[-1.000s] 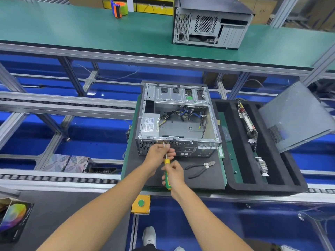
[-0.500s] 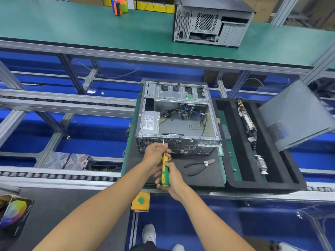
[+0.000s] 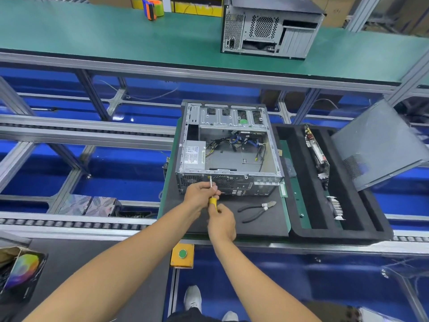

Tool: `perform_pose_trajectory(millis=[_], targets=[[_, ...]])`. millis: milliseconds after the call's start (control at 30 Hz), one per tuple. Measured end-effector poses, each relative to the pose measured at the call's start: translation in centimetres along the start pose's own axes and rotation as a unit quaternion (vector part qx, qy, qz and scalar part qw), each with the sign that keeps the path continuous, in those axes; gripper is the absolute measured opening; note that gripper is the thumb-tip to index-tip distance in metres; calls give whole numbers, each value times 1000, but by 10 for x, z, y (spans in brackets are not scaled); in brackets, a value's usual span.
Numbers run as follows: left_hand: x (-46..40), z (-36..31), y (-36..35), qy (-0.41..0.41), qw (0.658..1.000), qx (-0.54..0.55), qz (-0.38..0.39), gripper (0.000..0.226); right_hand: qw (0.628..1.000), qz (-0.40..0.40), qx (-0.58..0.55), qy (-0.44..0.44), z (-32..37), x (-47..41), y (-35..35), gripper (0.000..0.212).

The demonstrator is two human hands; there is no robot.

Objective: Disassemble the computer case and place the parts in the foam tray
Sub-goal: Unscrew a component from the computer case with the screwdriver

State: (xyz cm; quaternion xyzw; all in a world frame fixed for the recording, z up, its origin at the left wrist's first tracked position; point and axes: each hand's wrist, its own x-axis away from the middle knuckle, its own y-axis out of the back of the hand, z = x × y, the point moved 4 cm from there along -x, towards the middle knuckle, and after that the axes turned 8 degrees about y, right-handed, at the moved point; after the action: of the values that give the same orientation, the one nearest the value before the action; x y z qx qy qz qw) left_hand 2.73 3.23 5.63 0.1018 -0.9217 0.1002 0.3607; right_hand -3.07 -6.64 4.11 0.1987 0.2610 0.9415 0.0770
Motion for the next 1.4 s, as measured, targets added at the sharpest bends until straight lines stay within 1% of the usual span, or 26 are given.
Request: perform_pose_trajectory(millis=[33,67,133,200,233,300,367,400,433,467,500,533,567,633,667,700,767,833,933,967,1033,1100,1167,1267,1333,1400], targets=[[0,-1,0,2,1000,-4,4,20,996,44,-72,-25,0,-3,-3,42],[0,-2,0,4,1000,-6,7,20,979,94,-168,-67,-1,-4,-6,40],[-2,-2,1,12,1000,-3,14,19,921,187,-313,-135,-7,-2,-9,40],[-2,-2,1,22,1000,-1,22,19,884,236,-373,-154,-14,0,-12,39],[-1,-3,1,24,999,1,26,20,878,238,-385,-156,-16,-1,-12,37],[-1,-3,1,21,999,10,31,23,888,215,-378,-148,-12,-3,-11,28],[1,-3,1,10,999,28,38,26,920,163,-337,-115,-5,-8,-8,16],[3,-3,0,6,998,36,42,26,947,135,-281,-81,-1,-9,-6,16],[4,-2,-1,3,998,41,46,24,977,102,-185,-35,2,-10,-3,22],[4,-2,-3,0,998,41,48,21,997,60,-58,3,3,-9,1,29],[5,-1,-5,-2,998,40,47,17,999,12,40,23,4,-6,5,35],[5,-1,-7,-4,998,37,40,14,995,-19,91,38,7,-3,9,37],[5,-2,-8,-6,999,36,32,11,994,-24,92,44,7,-2,9,38],[5,-3,-8,-9,999,32,24,8,999,11,38,32,6,-6,6,35],[5,-4,-8,-12,999,23,22,8,998,49,-18,19,5,-8,6,31],[4,-5,-7,-14,1000,14,21,9,991,86,-101,-12,3,-10,4,26],[2,-4,-5,-9,1000,8,18,9,949,160,-256,-86,-4,-8,1,27],[2,-2,-6,7,1000,11,28,9,918,221,-307,-118,-11,-5,-2,33],[4,-2,-8,16,999,15,48,25,907,205,-342,-137,-16,-10,-2,27],[5,-2,-8,14,998,21,54,26,913,187,-339,-129,-14,-10,-1,21],[7,-3,-7,16,996,48,69,24,952,135,-264,-79,-9,-11,1,11],[8,-3,-7,21,994,73,77,21,985,66,-160,-6,-2,-12,2,26],[7,-1,-5,19,994,78,70,18,990,35,-132,27,3,-10,0,29],[3,0,-1,7,997,54,57,17,993,37,-106,19,4,-7,-1,30],[0,-1,0,7,997,47,54,15,993,56,-107,10,3,-7,-2,31],[-1,-1,0,11,998,48,43,12,981,105,-160,-5,3,-6,-5,23]])
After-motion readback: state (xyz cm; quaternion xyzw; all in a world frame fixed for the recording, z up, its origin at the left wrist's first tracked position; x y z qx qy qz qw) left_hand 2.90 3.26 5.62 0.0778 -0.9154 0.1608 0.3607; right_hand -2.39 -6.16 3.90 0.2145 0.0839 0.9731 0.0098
